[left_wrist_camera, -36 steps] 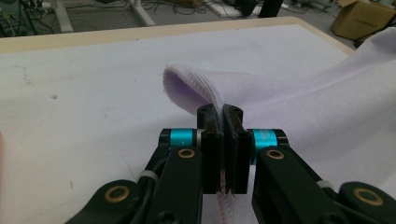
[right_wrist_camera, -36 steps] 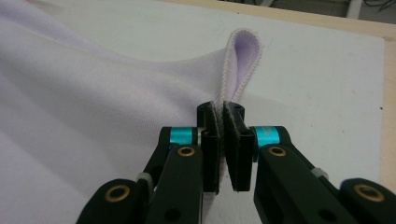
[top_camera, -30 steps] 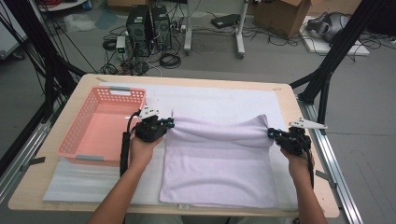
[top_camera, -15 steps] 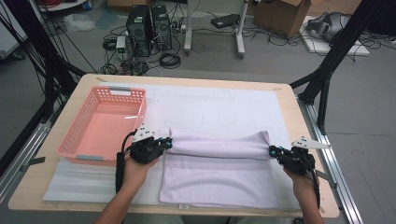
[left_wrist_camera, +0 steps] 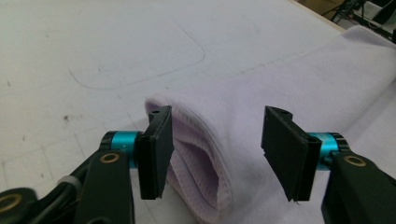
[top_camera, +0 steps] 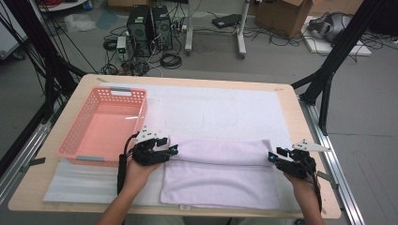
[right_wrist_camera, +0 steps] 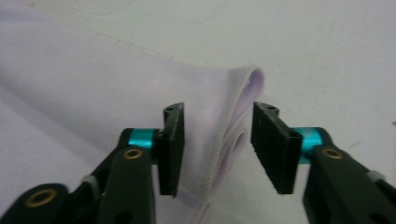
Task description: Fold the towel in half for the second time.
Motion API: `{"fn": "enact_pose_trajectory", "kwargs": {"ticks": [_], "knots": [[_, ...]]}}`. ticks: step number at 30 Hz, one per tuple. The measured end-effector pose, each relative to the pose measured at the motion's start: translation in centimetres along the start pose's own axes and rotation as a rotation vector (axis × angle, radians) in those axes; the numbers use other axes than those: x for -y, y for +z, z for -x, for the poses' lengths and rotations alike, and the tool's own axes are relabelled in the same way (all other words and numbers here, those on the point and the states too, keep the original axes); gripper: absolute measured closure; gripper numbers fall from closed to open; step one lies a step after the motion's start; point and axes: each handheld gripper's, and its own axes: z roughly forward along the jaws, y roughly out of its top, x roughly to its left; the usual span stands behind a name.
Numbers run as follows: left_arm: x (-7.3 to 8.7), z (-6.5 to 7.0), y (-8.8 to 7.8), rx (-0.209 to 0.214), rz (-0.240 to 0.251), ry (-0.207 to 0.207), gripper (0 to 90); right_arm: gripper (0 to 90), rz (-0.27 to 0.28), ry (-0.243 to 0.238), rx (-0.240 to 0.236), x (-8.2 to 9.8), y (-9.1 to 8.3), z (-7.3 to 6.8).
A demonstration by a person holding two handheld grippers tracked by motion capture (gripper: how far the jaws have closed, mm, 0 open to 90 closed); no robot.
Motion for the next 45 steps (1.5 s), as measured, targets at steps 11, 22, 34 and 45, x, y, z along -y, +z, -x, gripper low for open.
{"fn": "enact_pose_trajectory", "kwargs": {"ticks": [11, 22, 34, 45], "knots": [[-1.1, -1.7, 3.2, -0.050, -0.082, -0.071, 41.8, 42.1, -0.087, 0.011, 0.003, -4.0, 4.5, 1.3], [-0.9, 0.0, 1.0, 0.032, -0.020, 0.016, 83.5, 83.5, -0.072, -0.028, -0.028, -2.2, 3.4, 1.0], [1.4, 1.3, -2.6, 0.110, 0.079, 0.041, 81.6, 82.8, 0.077, -0.078, -0.034, 0.4, -1.7, -1.9], [3.6, 2.6, -4.3, 0.114, 0.088, 0.047, 80.1, 82.4, 0.090, -0.088, -0.038, 2.4, -3.9, -3.4]]}}
